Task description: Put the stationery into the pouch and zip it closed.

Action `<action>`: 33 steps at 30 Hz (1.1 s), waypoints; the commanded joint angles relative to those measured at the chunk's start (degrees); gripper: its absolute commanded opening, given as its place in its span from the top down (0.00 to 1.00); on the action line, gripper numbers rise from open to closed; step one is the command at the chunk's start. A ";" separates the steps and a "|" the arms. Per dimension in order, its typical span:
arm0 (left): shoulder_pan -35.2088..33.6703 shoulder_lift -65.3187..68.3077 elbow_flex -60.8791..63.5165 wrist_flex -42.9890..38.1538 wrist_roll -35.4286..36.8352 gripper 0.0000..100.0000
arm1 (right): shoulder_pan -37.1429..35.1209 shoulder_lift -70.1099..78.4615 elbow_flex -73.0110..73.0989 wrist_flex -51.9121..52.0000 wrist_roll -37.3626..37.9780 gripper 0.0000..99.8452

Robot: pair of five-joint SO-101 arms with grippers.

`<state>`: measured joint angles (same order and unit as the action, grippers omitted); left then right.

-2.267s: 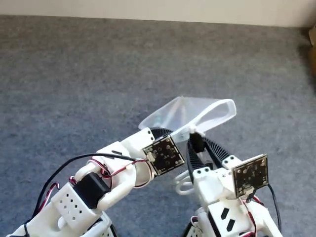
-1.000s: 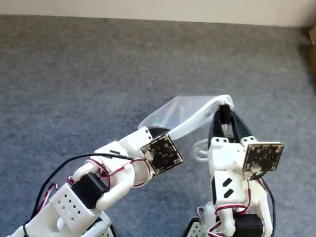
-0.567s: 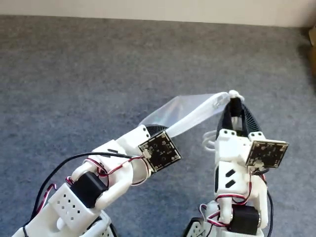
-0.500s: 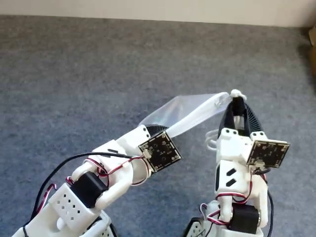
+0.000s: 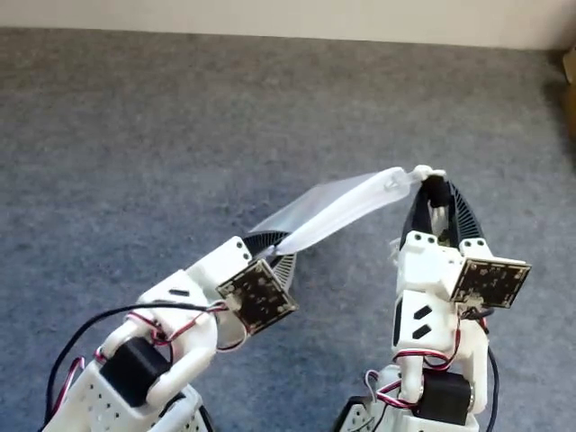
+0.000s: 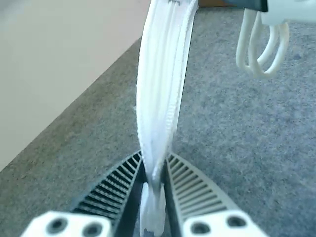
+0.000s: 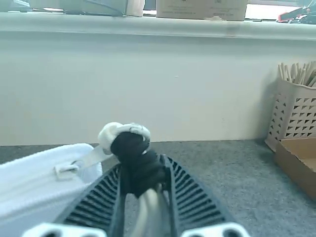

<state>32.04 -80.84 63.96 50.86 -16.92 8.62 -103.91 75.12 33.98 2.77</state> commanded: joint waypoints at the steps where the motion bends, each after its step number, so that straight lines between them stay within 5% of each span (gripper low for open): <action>1: -3.21 -2.68 -0.66 1.23 1.05 0.99 | 3.47 0.66 -1.36 -2.33 -0.26 1.00; 15: -5.76 -2.68 -0.57 1.05 1.05 0.99 | 2.86 0.04 -1.36 -2.24 -0.70 0.98; 24: -7.25 -2.68 -0.66 0.97 3.34 0.99 | -9.10 0.04 -2.07 11.38 -0.70 0.77; 33: -13.32 -2.68 -1.01 -0.79 7.65 0.99 | -18.77 0.04 -2.07 16.31 -0.44 0.76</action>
<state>21.76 -82.95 63.96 51.74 -11.38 -5.63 -104.26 75.03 48.57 2.51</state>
